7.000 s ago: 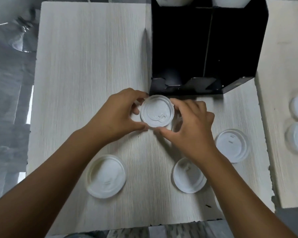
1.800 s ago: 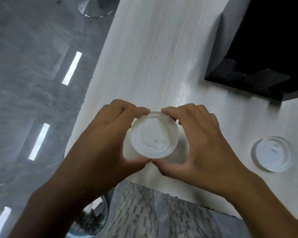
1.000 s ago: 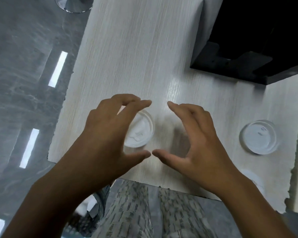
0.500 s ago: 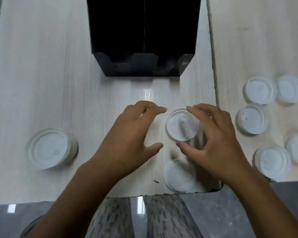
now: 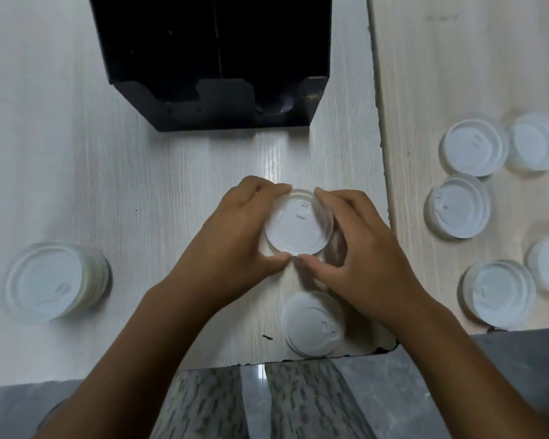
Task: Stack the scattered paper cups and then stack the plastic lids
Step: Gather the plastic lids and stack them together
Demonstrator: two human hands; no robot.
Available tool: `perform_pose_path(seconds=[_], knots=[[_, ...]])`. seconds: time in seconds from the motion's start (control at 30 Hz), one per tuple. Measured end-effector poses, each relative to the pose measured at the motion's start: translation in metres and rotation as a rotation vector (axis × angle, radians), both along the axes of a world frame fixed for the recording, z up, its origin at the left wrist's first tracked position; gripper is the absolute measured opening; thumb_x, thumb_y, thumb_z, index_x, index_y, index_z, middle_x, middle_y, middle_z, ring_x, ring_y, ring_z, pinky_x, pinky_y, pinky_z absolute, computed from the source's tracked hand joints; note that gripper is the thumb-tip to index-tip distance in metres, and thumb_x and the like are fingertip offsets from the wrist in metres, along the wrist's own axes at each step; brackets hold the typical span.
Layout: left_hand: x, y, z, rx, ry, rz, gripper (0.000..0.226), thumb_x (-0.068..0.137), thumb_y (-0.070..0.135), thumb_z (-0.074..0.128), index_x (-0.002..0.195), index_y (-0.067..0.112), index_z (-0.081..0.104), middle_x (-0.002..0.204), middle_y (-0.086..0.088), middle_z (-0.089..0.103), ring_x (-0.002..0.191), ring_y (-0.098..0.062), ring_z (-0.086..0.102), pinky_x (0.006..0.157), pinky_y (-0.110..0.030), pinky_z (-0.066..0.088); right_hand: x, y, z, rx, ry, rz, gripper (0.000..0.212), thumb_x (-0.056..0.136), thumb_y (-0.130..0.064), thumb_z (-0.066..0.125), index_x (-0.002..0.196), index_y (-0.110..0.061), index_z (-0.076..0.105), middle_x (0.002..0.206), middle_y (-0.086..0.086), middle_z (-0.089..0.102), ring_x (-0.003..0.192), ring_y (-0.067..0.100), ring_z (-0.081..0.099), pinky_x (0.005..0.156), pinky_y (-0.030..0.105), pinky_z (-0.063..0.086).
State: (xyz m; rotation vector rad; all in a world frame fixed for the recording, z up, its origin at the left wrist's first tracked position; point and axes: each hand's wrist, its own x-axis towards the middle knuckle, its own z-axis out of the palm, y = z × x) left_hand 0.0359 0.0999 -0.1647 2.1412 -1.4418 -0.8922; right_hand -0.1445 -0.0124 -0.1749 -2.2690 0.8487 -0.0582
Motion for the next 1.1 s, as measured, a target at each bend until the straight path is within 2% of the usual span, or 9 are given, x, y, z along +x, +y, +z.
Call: perform_pose_path(seconds=[0.1,0.2,0.3,0.47,0.57,0.73,0.8,0.93,1.1], knots=[[0.015,0.024,0.019,-0.027,-0.002,0.057,0.081,0.077,0.045,0.085,0.147,0.025,0.049,0.137,0.009,0.050,0.113,-0.003,0.047,0.095,-0.011,0.038,0.021,0.009,0.012,-0.038,-0.064,0.071,0.086,0.079,-0.041,0.086,0.150,-0.014,0.045,0.139,-0.003,0.046,0.120,0.000,0.044,0.098,0.006,0.039],[0.034,0.055,0.046,-0.047,-0.027,0.127,0.080,0.075,0.045,0.081,0.146,0.028,0.050,0.131,0.017,0.046,0.106,0.004,0.047,0.091,-0.002,0.035,0.049,0.024,0.028,-0.055,-0.125,0.144,0.086,0.078,-0.046,0.084,0.149,-0.013,0.048,0.137,-0.002,0.049,0.115,-0.004,0.042,0.094,0.003,0.041],[0.055,0.090,0.072,-0.068,-0.042,0.189,0.080,0.072,0.045,0.078,0.145,0.028,0.051,0.127,0.018,0.045,0.107,0.010,0.048,0.088,0.001,0.034,0.080,0.046,0.047,-0.047,-0.189,0.222,0.083,0.079,-0.051,0.079,0.147,-0.013,0.050,0.135,-0.004,0.051,0.109,-0.007,0.042,0.092,0.003,0.039],[0.083,0.148,0.105,-0.085,-0.091,0.264,0.078,0.074,0.061,0.068,0.141,0.023,0.056,0.122,0.014,0.049,0.103,0.015,0.047,0.087,0.004,0.034,0.124,0.085,0.070,-0.037,-0.266,0.345,0.081,0.079,-0.048,0.083,0.144,-0.011,0.053,0.131,-0.003,0.054,0.110,-0.008,0.043,0.094,0.005,0.036],[0.093,0.178,0.108,-0.056,-0.134,0.294,0.078,0.075,0.059,0.083,0.138,0.020,0.059,0.117,0.014,0.047,0.101,0.022,0.044,0.089,0.006,0.031,0.144,0.105,0.071,0.016,-0.282,0.409,0.079,0.079,-0.045,0.086,0.143,-0.011,0.054,0.130,-0.003,0.054,0.110,-0.004,0.046,0.095,0.007,0.036],[0.107,0.205,0.090,-0.010,-0.060,0.352,0.080,0.067,0.050,0.083,0.139,0.023,0.059,0.118,0.015,0.049,0.102,0.021,0.044,0.086,0.006,0.032,0.165,0.127,0.057,0.065,-0.212,0.464,0.078,0.078,-0.051,0.080,0.142,-0.015,0.056,0.130,-0.007,0.054,0.116,0.007,0.051,0.097,0.013,0.040],[0.112,0.210,0.079,-0.006,-0.046,0.364,0.082,0.066,0.048,0.080,0.140,0.026,0.057,0.121,0.016,0.049,0.104,0.015,0.047,0.086,0.003,0.035,0.170,0.131,0.051,0.047,-0.182,0.464,0.077,0.078,-0.054,0.077,0.141,-0.016,0.057,0.130,-0.007,0.054,0.120,0.011,0.049,0.100,0.015,0.039],[0.122,0.213,0.059,0.003,-0.066,0.363,0.080,0.067,0.056,0.077,0.140,0.034,0.054,0.126,0.015,0.046,0.107,-0.003,0.046,0.086,-0.014,0.039,0.175,0.134,0.040,0.030,-0.134,0.447,0.077,0.076,-0.053,0.080,0.141,-0.016,0.057,0.131,-0.006,0.052,0.122,0.012,0.047,0.102,0.014,0.038],[0.129,0.212,0.039,0.031,-0.057,0.361,0.081,0.065,0.061,0.078,0.137,0.030,0.057,0.134,0.011,0.045,0.116,-0.011,0.047,0.095,-0.031,0.044,0.179,0.134,0.029,0.077,-0.032,0.465,0.079,0.077,-0.062,0.071,0.143,-0.022,0.053,0.133,-0.013,0.046,0.124,0.005,0.045,0.103,0.008,0.033]])
